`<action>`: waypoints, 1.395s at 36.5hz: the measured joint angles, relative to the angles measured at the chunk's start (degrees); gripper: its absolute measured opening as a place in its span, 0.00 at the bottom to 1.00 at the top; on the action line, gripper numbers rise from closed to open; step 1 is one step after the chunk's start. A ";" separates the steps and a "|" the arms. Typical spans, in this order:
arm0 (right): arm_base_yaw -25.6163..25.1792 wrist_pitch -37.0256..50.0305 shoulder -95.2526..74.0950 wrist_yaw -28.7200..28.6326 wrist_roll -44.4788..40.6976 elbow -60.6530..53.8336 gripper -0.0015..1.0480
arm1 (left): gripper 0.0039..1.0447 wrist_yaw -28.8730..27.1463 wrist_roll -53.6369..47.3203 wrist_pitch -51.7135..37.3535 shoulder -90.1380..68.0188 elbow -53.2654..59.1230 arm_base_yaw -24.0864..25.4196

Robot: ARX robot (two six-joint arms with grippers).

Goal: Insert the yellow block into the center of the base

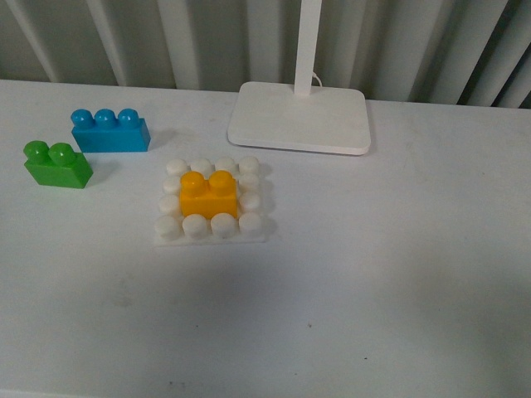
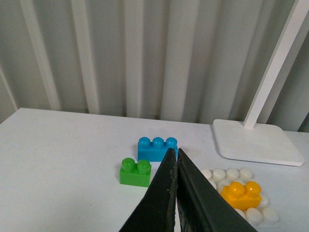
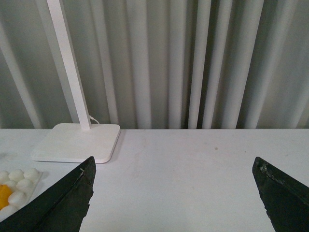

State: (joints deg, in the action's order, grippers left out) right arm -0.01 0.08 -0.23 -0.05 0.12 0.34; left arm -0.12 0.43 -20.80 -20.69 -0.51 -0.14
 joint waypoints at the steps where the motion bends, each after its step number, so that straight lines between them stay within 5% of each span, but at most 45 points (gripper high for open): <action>1: 0.00 0.02 0.00 0.00 0.00 0.00 0.91 | 0.04 0.00 -0.02 0.72 0.74 0.00 0.00; 23: 0.00 0.02 0.00 0.00 0.00 0.00 0.91 | 0.04 0.00 0.00 11.30 11.41 0.00 0.00; 28: 0.00 0.00 0.00 0.02 0.02 0.00 0.91 | 0.04 0.13 -0.02 20.28 19.45 -0.02 0.02; 43: 0.00 0.02 0.00 -0.02 0.00 0.00 0.91 | 0.04 0.11 0.00 20.68 20.41 -0.02 0.02; 51: 0.00 0.00 0.00 0.00 0.00 0.00 0.91 | 0.52 0.11 0.00 20.68 20.44 -0.02 0.02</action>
State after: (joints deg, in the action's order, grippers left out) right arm -0.01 0.08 -0.23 -0.05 0.12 0.34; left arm -0.01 0.43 -0.12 -0.25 -0.54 -0.12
